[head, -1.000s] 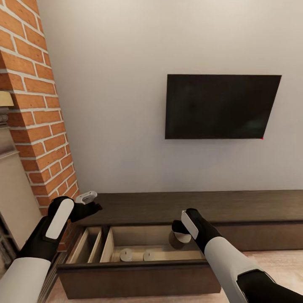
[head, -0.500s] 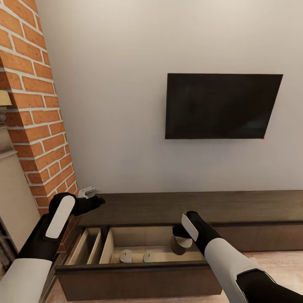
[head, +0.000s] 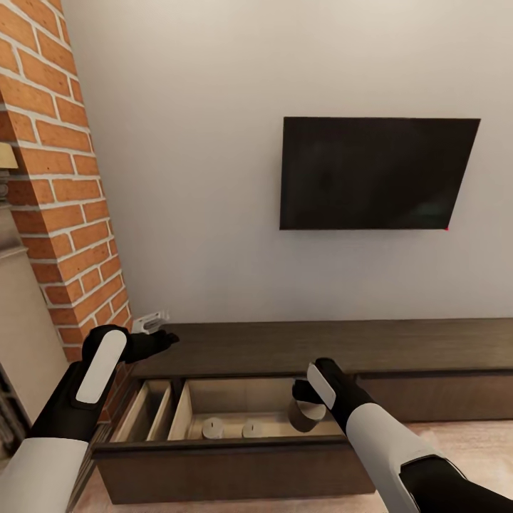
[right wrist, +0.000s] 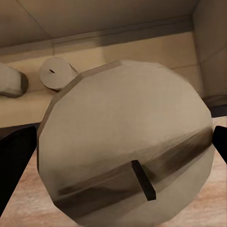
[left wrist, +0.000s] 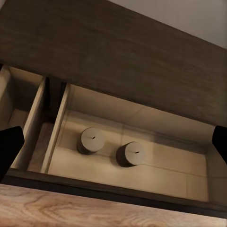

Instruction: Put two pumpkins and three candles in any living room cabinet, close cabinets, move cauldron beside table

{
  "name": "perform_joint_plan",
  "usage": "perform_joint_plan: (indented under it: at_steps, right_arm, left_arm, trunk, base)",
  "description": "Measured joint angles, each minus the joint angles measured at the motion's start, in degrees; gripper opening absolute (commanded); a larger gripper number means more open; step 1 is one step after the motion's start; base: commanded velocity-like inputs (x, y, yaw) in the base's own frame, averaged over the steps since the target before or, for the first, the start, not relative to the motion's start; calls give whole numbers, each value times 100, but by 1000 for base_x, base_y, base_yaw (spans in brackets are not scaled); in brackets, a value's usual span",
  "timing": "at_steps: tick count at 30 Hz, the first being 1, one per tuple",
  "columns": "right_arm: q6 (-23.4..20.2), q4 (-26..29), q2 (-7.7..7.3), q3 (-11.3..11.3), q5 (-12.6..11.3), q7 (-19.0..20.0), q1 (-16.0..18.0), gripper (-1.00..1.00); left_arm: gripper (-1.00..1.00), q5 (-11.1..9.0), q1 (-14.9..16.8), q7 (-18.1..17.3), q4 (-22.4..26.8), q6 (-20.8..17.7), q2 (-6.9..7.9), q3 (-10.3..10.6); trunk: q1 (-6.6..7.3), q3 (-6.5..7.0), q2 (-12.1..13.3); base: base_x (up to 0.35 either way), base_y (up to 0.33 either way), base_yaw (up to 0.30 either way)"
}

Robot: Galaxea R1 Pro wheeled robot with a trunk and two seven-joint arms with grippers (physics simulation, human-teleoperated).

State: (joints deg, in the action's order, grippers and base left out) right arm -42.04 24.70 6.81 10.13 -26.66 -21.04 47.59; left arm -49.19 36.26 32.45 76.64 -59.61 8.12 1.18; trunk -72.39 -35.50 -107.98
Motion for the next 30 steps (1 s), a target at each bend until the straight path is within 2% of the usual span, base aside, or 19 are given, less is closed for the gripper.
perform_joint_plan:
  at_steps: [2, 10, 30]
  right_arm:
    - [6, 0, 0, 0, 1, 0, 0, -100]
    - [167, 1, 2, 0, 11, 0, 1, -100]
    - [161, -53, 2, 7, 4, -5, 0, -100]
  left_arm:
    - [100, 0, 1, 0, 5, 0, 0, 3]
    - [100, 12, 0, 0, 21, -10, -1, 23]
    - [100, 11, -9, 0, 209, -15, -8, 45]
  trunk:
    - [-44, -36, -80]
    - [-45, -36, -82]
    - [-44, -36, -82]
  base:
    - [0, 0, 0]
    - [7, 0, 0]
    - [101, 0, 0]
